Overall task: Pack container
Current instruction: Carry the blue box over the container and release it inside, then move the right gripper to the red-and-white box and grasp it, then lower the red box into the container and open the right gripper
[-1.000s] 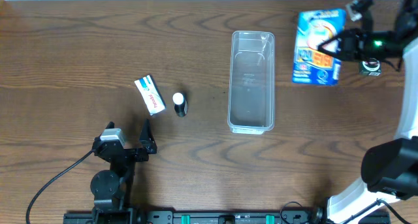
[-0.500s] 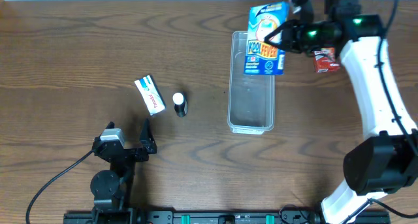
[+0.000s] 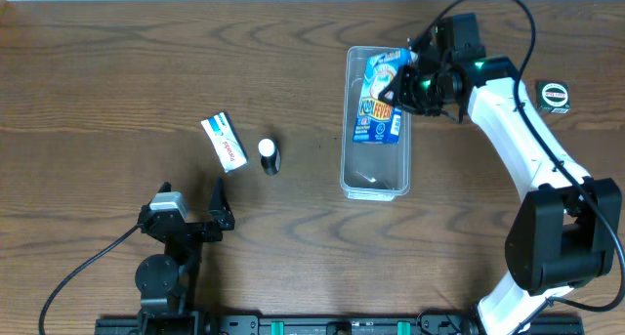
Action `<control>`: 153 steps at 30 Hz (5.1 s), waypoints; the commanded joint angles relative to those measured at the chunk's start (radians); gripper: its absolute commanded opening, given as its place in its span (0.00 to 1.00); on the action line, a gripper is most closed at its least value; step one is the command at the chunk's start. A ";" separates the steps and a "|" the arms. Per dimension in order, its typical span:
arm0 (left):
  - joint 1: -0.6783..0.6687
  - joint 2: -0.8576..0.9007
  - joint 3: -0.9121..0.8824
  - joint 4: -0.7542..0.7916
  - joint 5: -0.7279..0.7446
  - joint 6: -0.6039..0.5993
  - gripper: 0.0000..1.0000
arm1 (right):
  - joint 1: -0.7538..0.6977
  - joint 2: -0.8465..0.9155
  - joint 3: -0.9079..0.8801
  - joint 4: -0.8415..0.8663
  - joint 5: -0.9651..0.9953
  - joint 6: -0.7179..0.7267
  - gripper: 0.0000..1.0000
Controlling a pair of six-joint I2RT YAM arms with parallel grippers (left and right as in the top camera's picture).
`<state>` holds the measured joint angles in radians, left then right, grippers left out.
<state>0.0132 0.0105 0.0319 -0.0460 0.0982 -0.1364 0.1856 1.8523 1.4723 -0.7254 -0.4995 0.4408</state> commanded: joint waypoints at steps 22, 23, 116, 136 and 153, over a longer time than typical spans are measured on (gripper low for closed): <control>0.006 -0.003 -0.026 -0.016 0.007 0.009 0.98 | 0.001 -0.001 -0.016 0.127 -0.025 0.015 0.50; 0.006 -0.003 -0.026 -0.016 0.007 0.009 0.98 | 0.001 -0.001 -0.005 0.126 -0.029 0.015 0.48; 0.006 -0.003 -0.026 -0.016 0.007 0.009 0.98 | -0.343 0.466 0.361 -0.061 0.525 -0.591 0.64; 0.006 -0.003 -0.026 -0.016 0.007 0.009 0.98 | -0.198 -0.080 0.379 -0.431 0.310 -0.332 0.66; 0.006 -0.003 -0.026 -0.016 0.007 0.009 0.98 | 0.239 0.034 0.378 -0.396 0.668 0.095 0.68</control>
<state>0.0132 0.0105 0.0319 -0.0460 0.0982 -0.1337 0.4004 1.8465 1.8488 -1.1267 0.0620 0.4206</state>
